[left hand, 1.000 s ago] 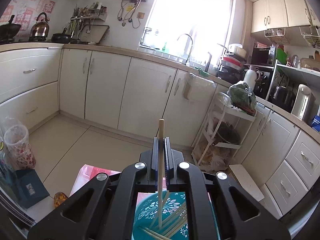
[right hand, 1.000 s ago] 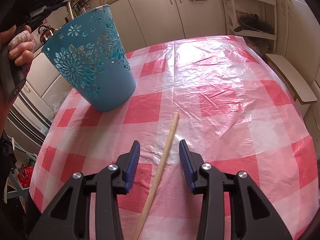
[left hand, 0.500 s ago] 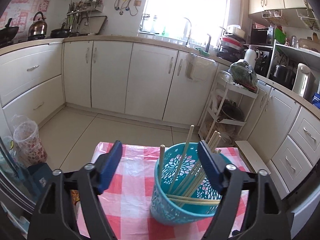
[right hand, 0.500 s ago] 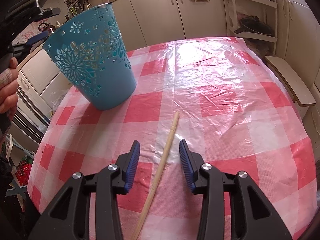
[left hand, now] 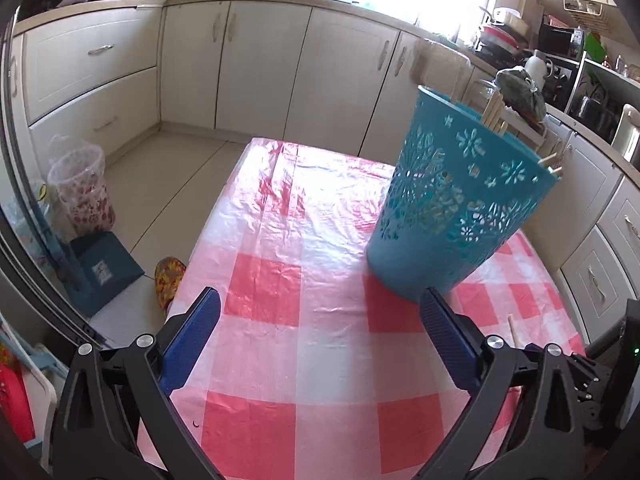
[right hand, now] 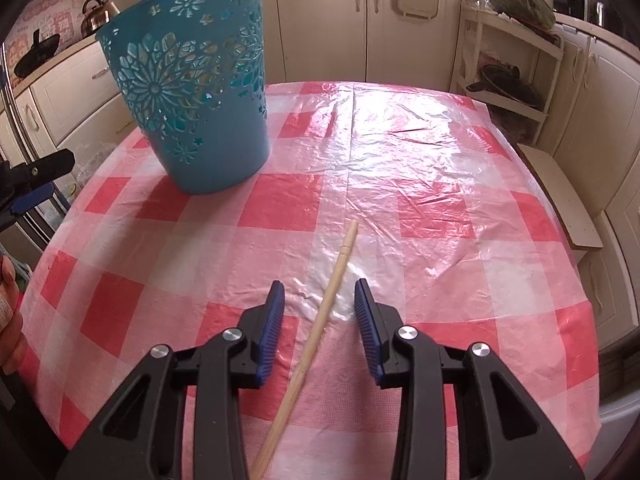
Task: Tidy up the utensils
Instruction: 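Close the right tool on the last chopstick on the table, then lift the right tool's chopstick over the basket and release it inside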
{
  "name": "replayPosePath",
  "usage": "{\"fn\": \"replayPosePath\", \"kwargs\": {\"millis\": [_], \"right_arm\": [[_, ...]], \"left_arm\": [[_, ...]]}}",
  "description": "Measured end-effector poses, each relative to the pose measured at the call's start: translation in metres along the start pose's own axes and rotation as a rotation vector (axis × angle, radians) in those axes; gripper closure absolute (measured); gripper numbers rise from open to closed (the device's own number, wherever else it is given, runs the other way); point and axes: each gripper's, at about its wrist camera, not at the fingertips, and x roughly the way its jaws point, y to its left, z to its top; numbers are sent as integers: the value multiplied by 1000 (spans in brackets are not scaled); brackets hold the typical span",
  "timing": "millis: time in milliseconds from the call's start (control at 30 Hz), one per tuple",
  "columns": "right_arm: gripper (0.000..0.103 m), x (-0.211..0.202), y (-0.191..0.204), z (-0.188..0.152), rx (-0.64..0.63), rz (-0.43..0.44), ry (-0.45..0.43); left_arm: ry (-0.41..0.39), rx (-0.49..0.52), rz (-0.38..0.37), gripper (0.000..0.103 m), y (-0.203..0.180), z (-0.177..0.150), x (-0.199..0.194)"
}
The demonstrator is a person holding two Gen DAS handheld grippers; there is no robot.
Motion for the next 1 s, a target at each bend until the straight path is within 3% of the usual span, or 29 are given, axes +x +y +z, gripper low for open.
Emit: {"fn": "replayPosePath", "kwargs": {"millis": [133,267,533,633,733,900,1000], "right_arm": [[91,-1,-1,-1,-10,-1,-1],[96,-4,-9,-3,48,54,11],[97,-22,-22,-6,197,249,-15],[97,-25,-17,-9,176,228,-12],[97,-28,-12,-6,167,263,-27],[97,-50,-14,2,214,397,-109],[97,-78,-15,17,256,505,-206]], "left_arm": [[33,9,20,8,-1,-12,12],[52,2,10,8,0,-11,15],[49,-39,0,8,8,-11,15],[51,-40,0,8,7,-10,15],[53,-38,3,8,6,-10,16],[53,-39,2,8,6,-10,16],[51,-34,3,8,5,-10,16]]}}
